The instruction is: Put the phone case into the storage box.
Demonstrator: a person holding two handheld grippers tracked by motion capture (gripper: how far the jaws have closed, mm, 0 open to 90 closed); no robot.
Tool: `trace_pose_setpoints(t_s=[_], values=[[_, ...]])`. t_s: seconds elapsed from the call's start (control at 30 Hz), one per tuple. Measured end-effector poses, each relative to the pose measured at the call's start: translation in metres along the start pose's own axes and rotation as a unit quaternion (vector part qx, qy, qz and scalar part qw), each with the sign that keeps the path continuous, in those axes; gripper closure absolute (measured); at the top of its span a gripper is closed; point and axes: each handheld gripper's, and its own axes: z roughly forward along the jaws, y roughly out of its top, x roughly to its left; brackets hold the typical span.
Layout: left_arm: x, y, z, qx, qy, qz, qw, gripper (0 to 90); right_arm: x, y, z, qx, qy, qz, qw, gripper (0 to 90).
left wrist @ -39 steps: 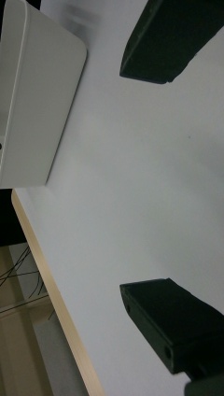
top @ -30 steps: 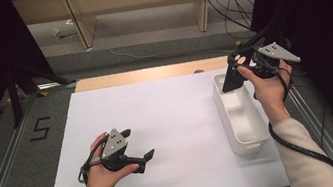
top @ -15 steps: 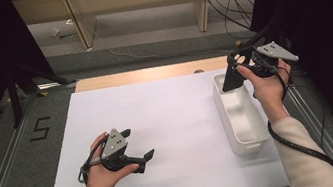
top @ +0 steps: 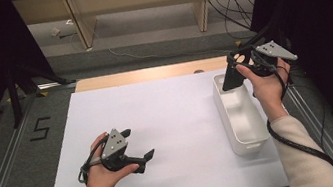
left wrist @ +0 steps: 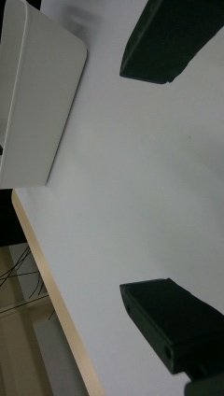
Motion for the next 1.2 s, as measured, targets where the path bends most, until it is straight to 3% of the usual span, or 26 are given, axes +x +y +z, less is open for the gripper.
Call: trace_pose_setpoints(t_s=[1.2], values=[[0.0001,0.0,0.0002,0.0,-0.001,0.0,1.0,0.0,-0.0004,0.0008,0.0099,0.0,0.0,-0.001,1.0,15.0]])
